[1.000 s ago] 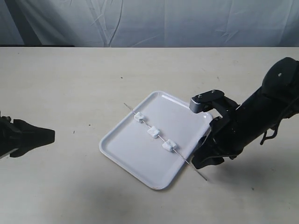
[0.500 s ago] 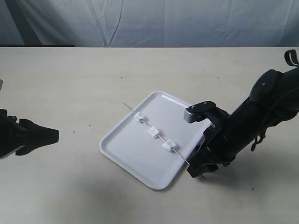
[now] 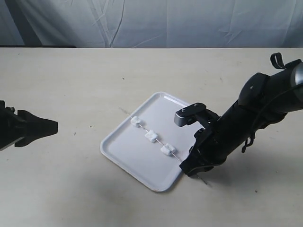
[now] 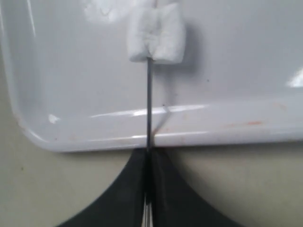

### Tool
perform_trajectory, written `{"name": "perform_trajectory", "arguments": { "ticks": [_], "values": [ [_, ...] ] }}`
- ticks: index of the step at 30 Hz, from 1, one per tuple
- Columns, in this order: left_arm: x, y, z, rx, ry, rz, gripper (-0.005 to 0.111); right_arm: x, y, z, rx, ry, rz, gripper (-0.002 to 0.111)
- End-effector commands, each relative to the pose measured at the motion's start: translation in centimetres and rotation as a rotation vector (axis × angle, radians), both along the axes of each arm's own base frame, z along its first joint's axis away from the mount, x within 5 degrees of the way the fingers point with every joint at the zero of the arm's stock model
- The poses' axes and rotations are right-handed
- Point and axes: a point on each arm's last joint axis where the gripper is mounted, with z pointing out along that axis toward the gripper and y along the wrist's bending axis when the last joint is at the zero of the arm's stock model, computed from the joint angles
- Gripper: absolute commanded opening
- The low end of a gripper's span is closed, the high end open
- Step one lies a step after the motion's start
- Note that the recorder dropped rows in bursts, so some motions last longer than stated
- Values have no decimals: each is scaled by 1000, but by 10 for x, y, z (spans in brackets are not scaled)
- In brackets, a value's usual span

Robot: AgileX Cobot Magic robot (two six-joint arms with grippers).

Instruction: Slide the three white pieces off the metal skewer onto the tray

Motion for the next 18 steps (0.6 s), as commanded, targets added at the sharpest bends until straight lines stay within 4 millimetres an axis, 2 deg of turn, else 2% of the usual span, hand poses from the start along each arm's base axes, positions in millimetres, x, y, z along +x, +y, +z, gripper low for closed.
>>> {"name": "perform_trajectory", "arguments": {
  "ticks": [1,4,9,14,18],
  "values": [
    [2,-3,3,-47,2,9,31,-5,-3,-14,-51,28,19,-1],
    [3,-7,4,-132,32,8,29,-6,-4,-12,-63,35,26,-1],
    [11,-12,0,-268,104,45,28,-4,-4,3,-48,-14,-2,-1],
    [21,-13,-11,-321,146,80,28,0,1,39,10,-67,-23,-1],
    [29,-15,-9,-428,115,93,28,1,2,67,59,-136,-33,-1]
  ]
}}
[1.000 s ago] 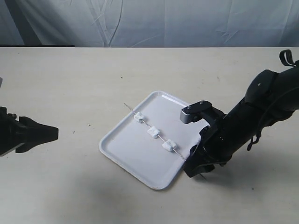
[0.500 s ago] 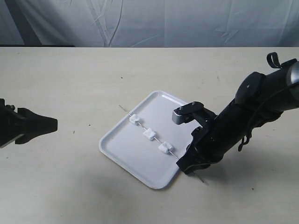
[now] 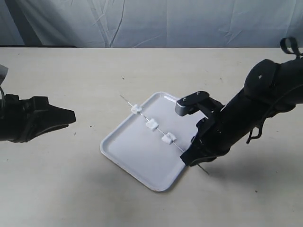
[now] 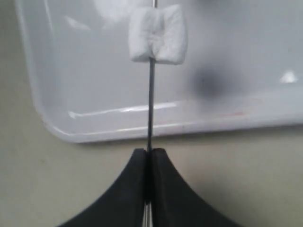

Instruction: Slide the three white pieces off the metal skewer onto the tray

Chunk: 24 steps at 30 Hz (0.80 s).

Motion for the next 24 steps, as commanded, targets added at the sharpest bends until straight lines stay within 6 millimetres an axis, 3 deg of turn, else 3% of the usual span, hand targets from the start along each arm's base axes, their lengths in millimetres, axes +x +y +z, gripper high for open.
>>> {"name": "perform_trajectory", "arguments": {
  "ticks": [1,5,14,24],
  "values": [
    [10,-6,6,-151,-52,21,28,1,2,35,61,-85,-11,-1],
    [14,-9,7,-211,-55,-7,28,-1,7,55,147,-77,-42,-1],
    [26,-6,9,-182,-66,21,28,-11,33,70,346,-29,-2,-1],
    [42,-3,27,-153,-138,46,28,-20,39,78,452,56,52,-1]
  ]
}}
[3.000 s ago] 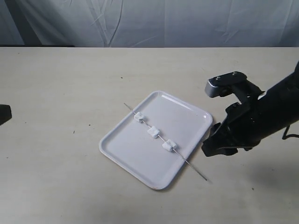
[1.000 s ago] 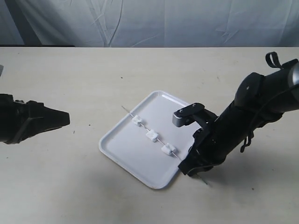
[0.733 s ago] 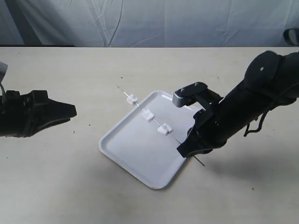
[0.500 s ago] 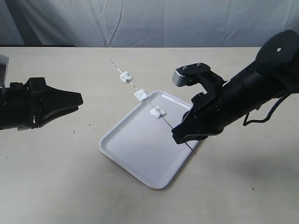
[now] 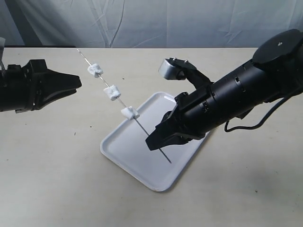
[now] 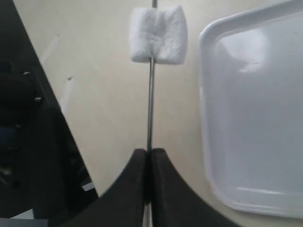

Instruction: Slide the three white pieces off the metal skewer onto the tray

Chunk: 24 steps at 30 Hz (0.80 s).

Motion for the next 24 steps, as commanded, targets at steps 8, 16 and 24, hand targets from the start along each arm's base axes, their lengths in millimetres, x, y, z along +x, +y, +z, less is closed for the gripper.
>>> {"name": "perform_trajectory", "arguments": {
  "ticks": [8,16,24],
  "values": [
    [10,3,7,7,5,68,28,-5,5,10,94,4,55,-1],
    [6,-2,11,-78,28,18,28,-3,6,14,114,-13,54,-1],
    [11,0,15,-63,17,43,28,-5,6,14,113,-12,76,-1]
  ]
}}
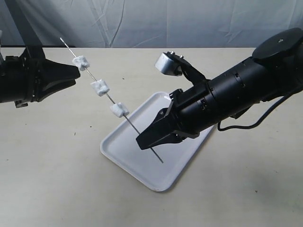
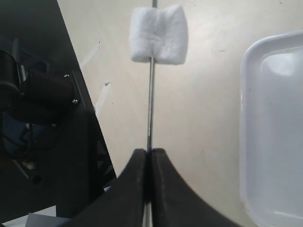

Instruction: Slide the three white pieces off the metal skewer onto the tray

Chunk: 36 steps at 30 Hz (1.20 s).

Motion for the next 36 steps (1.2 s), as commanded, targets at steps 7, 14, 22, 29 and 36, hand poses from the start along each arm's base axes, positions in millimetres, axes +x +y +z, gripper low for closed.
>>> {"name": "perform_trajectory", "arguments": {
  "ticks": [7,14,22,29,36],
  "values": [
    [12,-2,23,-37,-67,-5,28,-2,0,4,10,-15,29,-1],
    [13,-1,22,-36,-52,12,28,-3,1,6,27,-5,31,-1],
    [11,-4,25,-73,-48,-20,0,-3,1,7,41,1,25,-1],
    [23,6,25,18,-51,105,0,-6,-1,5,18,11,71,-1],
    [39,13,45,67,-117,183,0,-9,-7,-2,-92,24,100,-1]
  ]
}}
